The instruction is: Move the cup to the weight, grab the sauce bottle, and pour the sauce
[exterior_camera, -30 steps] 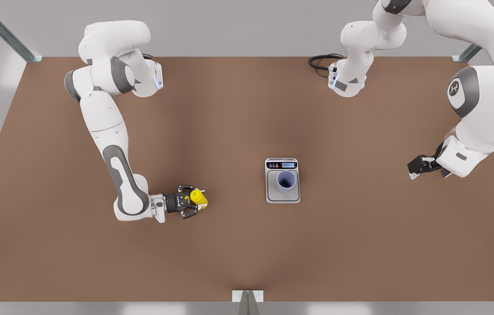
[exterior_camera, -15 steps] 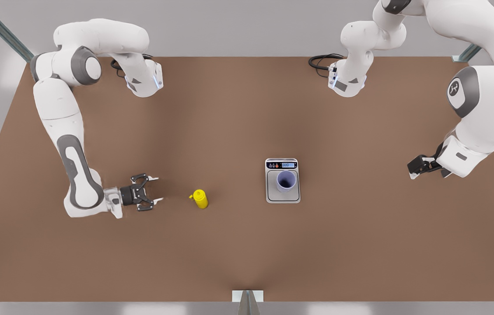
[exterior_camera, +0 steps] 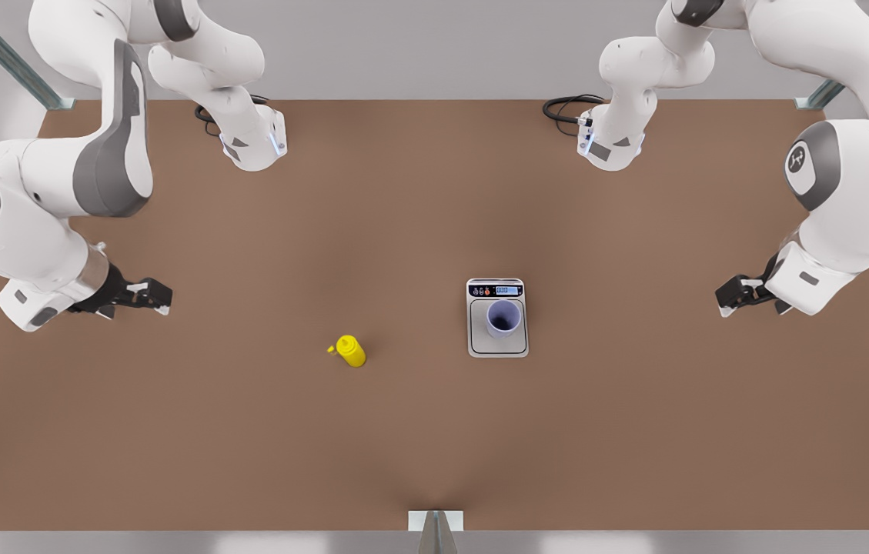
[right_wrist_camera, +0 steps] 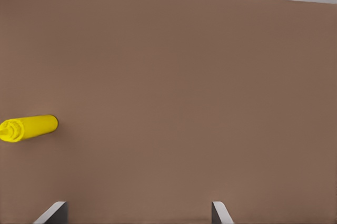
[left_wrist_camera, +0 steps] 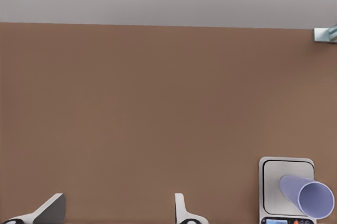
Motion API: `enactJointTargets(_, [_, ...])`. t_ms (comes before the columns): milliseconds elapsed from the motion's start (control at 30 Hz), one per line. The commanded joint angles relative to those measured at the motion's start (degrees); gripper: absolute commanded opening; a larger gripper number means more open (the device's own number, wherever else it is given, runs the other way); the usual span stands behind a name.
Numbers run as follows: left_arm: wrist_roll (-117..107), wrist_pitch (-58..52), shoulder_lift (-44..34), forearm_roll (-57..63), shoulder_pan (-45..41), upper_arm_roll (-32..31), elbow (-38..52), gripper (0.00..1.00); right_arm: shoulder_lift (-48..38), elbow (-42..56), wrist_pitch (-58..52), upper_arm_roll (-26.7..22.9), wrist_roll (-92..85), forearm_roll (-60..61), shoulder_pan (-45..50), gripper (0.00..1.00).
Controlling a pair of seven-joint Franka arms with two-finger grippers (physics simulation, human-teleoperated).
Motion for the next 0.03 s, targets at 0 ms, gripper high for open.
enactJointTargets(0, [0.0, 0.0, 0.0, 0.0, 0.0, 0.1, -0.1, 1.00, 0.0, 0.0, 0.0, -0.1, 0.0, 0.0, 0.0, 1.00])
